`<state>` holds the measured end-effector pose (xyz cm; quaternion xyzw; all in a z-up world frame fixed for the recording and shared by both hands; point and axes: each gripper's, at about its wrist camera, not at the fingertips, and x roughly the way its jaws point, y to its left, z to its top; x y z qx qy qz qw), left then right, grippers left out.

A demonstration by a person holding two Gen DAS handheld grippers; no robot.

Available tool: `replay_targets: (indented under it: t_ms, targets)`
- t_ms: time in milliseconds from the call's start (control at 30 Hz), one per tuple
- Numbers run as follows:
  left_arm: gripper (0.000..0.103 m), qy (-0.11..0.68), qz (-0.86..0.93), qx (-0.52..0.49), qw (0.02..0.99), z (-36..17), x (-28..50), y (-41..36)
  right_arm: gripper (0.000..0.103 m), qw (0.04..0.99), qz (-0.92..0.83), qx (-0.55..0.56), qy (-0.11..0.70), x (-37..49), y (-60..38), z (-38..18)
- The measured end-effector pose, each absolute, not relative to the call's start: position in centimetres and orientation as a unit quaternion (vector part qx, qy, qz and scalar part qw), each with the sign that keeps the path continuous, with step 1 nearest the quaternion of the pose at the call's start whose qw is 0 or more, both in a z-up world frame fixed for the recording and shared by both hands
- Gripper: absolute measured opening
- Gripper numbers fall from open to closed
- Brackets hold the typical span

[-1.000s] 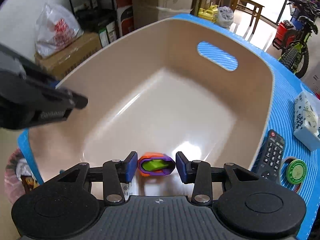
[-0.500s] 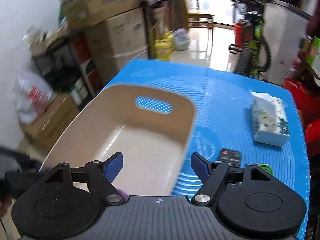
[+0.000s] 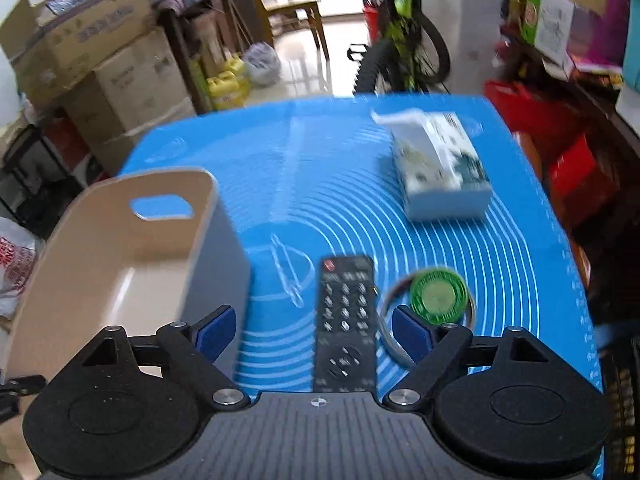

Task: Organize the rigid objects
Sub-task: 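Move the right gripper back toward the black remote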

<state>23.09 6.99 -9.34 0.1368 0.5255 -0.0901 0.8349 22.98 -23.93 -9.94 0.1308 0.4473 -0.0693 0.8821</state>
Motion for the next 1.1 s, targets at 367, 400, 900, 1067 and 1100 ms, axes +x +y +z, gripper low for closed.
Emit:
replay_targets:
  t_ms: [367,400,900,1067,1100]
  targets:
    - [0.011,0.526,-0.092,0.141,0.834,-9.4,23.1,6.9,0.089,0.844,-0.086,0.157,0.505,24.1,-24.9,-15.7]
    - [0.011,0.525,-0.092,0.141,0.834,-9.4,23.1,6.9,0.09,0.843,-0.085,0.156,0.508,24.3,-24.8,-15.9]
    - [0.011,0.525,-0.092,0.144,0.834,-9.6,23.2,6.8,0.083,0.847,-0.137,0.005,0.513,26.0,-20.4,-17.0]
    - [0.011,0.525,-0.091,0.147,0.833,-9.6,23.1,6.7,0.081,0.845,-0.146,0.05,0.511,25.9,-21.6,-16.5]
    - [0.011,0.525,-0.091,0.147,0.833,-9.6,23.1,6.6,0.081,0.845,-0.149,0.066,0.51,25.8,-22.0,-16.4]
